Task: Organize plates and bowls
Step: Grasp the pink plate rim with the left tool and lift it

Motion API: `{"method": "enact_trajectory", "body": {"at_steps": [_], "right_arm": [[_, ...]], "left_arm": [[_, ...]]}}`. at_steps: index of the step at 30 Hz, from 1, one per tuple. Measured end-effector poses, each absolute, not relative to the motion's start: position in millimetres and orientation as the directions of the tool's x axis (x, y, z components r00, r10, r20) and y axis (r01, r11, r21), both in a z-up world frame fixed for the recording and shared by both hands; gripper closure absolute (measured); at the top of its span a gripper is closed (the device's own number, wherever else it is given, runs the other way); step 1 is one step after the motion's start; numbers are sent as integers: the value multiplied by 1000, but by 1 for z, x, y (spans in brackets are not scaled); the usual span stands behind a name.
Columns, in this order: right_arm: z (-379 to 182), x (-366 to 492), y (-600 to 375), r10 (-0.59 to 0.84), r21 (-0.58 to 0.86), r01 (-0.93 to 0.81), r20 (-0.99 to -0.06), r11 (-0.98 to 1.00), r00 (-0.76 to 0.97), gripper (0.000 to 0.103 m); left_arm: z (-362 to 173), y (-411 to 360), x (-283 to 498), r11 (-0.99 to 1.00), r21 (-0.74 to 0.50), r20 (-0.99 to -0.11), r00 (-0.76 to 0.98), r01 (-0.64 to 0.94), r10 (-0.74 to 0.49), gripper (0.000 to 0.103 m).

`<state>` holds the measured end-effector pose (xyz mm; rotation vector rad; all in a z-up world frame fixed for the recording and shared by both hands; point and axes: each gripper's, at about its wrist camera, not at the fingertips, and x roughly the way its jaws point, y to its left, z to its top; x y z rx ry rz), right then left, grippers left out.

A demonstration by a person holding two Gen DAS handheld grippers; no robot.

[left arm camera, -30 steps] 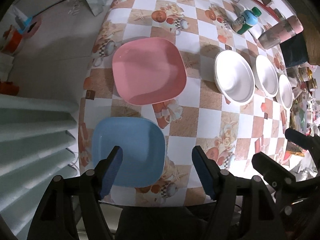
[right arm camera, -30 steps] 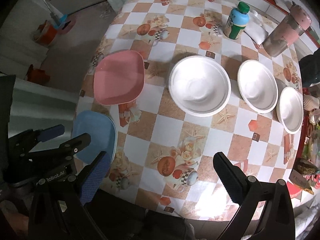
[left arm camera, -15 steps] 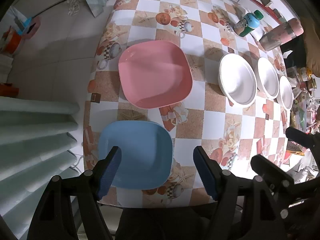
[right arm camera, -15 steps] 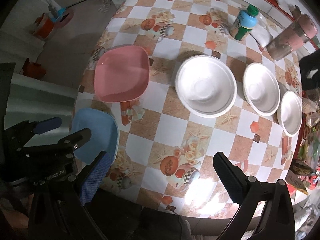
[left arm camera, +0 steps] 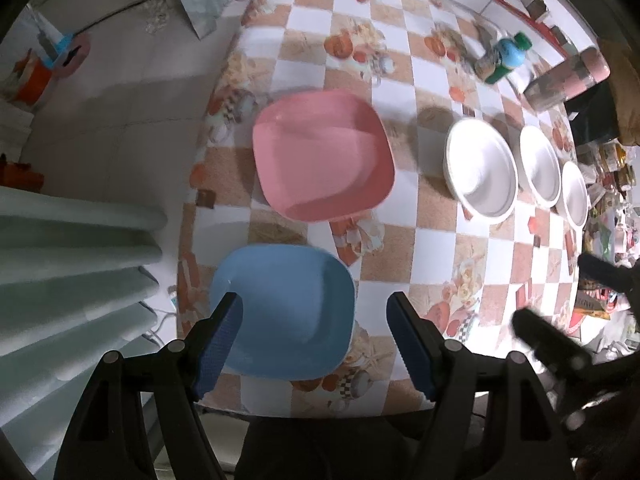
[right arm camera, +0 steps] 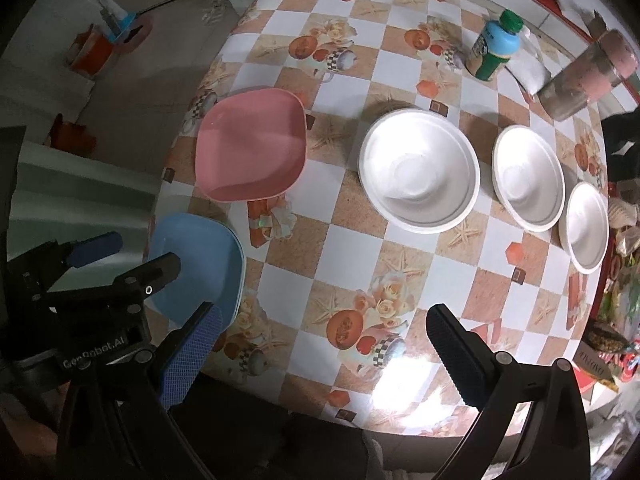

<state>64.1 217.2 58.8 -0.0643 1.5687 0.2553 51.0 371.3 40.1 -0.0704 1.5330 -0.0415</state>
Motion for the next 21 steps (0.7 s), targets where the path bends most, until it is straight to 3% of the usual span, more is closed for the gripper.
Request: {"method": "enact_trajectory", "body": {"at_steps": [4,8,15,21], "right_arm": [[100,80,214,98,64,-223,-984,973,148,0],[150,94,200,147,82,-182,-911,980,386,0],[111,126,195,227,210,-92,-940,973,256,0],[84,144,231,299,266,-201,-941,943,157,0]], "left_arm": [[57,377,63,996,-81,-993,91,-25,-78,25],[59,386,79,997,-58,-992,118,-44,-53,25],[40,400,97,998,-35,-996,89,-55,-30,25],[5,413,108,995,-30,-999,26,-91,-27,25]]}}
